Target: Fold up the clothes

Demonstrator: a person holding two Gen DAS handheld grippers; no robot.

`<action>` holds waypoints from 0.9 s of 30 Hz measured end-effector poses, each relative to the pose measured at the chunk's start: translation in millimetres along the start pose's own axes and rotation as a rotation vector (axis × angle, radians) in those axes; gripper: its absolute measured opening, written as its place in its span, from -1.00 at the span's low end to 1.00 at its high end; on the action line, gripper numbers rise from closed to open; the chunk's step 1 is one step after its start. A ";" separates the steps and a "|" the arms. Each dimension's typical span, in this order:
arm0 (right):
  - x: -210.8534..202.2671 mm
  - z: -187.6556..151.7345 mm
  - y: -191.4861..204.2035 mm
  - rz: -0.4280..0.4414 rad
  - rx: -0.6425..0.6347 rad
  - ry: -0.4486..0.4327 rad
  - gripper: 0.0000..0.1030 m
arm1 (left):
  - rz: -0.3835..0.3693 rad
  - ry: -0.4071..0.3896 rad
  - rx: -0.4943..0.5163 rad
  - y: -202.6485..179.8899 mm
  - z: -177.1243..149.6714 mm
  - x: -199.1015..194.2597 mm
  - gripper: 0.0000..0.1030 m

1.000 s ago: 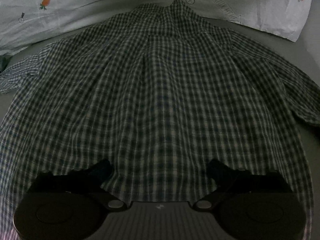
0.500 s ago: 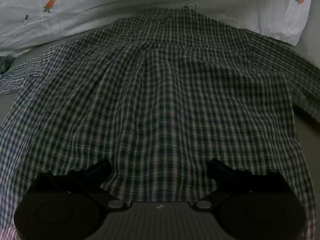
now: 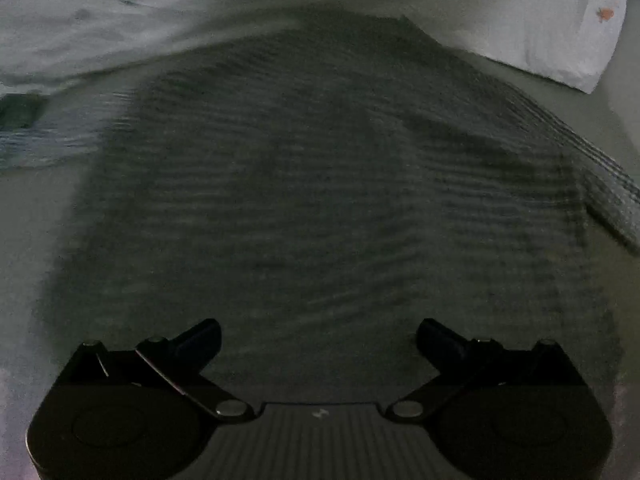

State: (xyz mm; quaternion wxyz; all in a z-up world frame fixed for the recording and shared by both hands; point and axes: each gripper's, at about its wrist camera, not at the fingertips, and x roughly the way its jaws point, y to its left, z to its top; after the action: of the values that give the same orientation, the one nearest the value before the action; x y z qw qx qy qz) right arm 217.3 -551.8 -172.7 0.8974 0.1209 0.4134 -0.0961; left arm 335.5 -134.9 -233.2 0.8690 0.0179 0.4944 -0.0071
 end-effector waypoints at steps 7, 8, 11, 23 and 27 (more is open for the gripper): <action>-15.8 -81.7 97.4 0.049 -0.239 0.196 0.15 | 0.222 -0.060 -0.058 136.0 -66.5 -57.1 1.00; -17.5 -85.9 100.1 0.035 -0.247 0.181 0.18 | 0.239 -0.049 -0.090 153.1 -77.6 -56.7 1.00; -23.8 -84.0 101.7 0.018 -0.231 0.161 -0.94 | 0.240 -0.001 -0.192 193.8 -105.7 -49.2 0.98; -44.0 -76.3 78.2 -0.159 -0.154 0.252 -0.91 | 0.154 0.046 -0.289 201.4 -144.5 -55.1 0.85; -41.3 -59.8 94.3 -0.196 -0.225 0.185 0.12 | 0.155 0.089 -0.367 204.7 -142.9 -58.8 0.85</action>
State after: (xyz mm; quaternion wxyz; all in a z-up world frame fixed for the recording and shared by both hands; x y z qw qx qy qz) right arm 173.6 -441.2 -165.8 0.8498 -0.0132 0.5120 -0.1247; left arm 188.8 74.7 -250.7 0.8330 -0.1023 0.5224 0.1510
